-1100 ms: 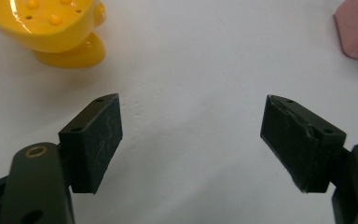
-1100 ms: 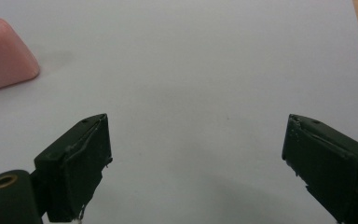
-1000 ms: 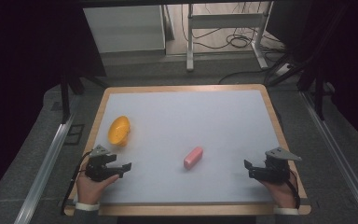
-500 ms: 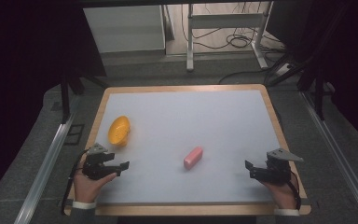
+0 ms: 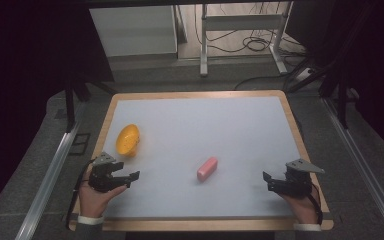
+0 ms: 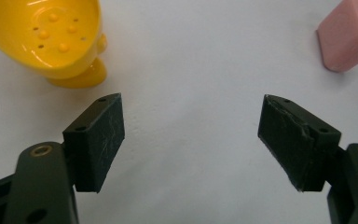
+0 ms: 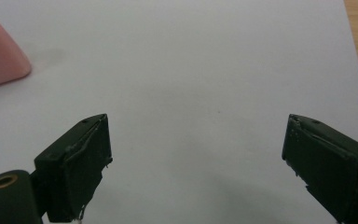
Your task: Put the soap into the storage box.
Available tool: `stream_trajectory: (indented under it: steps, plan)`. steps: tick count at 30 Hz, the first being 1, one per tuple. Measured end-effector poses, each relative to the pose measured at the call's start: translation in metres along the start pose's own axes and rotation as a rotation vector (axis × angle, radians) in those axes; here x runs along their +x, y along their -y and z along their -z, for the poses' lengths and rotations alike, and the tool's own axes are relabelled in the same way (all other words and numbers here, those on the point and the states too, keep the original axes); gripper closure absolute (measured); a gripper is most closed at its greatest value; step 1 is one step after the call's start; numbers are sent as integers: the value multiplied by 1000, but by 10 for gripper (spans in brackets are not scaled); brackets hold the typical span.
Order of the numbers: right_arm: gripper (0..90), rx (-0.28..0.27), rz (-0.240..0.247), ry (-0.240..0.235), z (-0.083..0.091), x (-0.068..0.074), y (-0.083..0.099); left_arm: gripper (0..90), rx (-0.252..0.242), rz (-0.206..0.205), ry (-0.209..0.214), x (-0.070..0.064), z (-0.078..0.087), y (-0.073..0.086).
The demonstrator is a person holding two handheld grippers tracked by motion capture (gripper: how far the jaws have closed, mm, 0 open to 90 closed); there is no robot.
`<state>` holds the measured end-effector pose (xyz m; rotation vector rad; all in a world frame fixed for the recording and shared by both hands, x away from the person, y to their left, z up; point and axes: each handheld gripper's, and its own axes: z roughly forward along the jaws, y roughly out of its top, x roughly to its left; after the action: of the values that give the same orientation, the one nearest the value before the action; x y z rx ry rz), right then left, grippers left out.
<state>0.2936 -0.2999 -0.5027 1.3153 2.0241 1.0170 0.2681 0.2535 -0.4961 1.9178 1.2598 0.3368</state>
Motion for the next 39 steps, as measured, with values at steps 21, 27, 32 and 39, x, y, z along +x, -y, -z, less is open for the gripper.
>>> stream_trajectory:
  steps: [21,27,32,39]
  plan:
    - [76,7,-11,21,4,-3,3,249,17,-54,-6,-30,-4,-35]
    - [76,9,-8,21,3,-2,3,260,31,-60,18,-35,-8,-39]
    - [76,10,-7,22,3,-2,3,244,40,-51,16,-39,-11,-42]
    - [76,17,-6,27,2,-2,4,233,53,-107,9,-48,-15,-47]
